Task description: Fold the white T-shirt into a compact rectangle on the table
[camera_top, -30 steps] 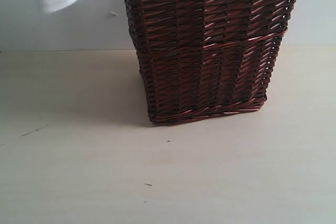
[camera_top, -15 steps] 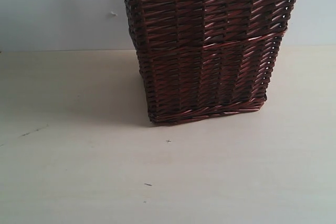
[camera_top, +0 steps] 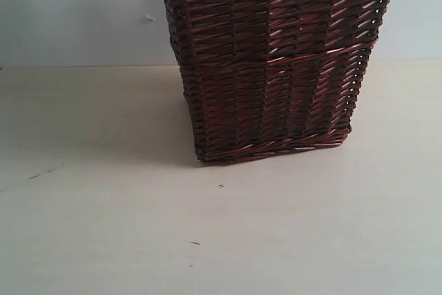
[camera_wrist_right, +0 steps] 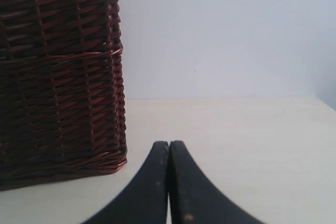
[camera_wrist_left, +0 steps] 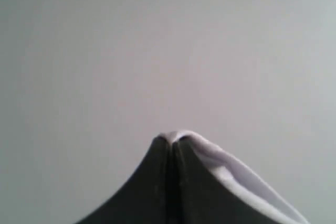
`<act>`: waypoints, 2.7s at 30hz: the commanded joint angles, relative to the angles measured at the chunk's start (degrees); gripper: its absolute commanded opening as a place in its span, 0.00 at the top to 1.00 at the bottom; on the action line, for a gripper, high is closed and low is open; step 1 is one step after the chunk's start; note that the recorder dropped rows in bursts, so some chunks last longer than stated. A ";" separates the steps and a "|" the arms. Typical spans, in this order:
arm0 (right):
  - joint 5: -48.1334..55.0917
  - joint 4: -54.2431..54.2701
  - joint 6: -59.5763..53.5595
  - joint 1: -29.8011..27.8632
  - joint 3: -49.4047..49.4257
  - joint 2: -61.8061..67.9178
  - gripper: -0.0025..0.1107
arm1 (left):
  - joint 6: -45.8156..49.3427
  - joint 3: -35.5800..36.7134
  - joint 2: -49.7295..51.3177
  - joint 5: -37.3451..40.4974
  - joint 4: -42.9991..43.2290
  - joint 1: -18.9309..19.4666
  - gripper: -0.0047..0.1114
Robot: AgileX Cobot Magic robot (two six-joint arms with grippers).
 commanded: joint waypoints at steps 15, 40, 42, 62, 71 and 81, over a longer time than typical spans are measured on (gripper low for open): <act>-0.46 0.17 0.04 -0.23 0.24 -0.33 0.98 | -24.81 35.15 -12.07 -15.09 26.14 1.00 0.96; -0.46 0.17 0.04 -0.23 0.24 -0.33 0.98 | -38.99 63.82 -1.02 -3.16 26.14 10.19 0.96; -0.46 0.17 0.04 -0.23 0.24 -0.33 0.98 | -36.67 61.51 7.02 1.70 26.14 10.34 0.96; -0.46 0.17 0.04 -0.23 0.24 -0.33 0.98 | -33.05 41.73 35.50 -11.00 21.61 10.31 0.57; -0.46 0.17 0.04 -0.23 0.24 -0.33 0.98 | -32.87 54.13 33.26 -17.78 26.14 10.20 0.56; -0.46 0.17 0.04 -0.23 0.24 -0.33 0.98 | -21.80 61.03 26.69 -3.23 26.14 6.46 0.56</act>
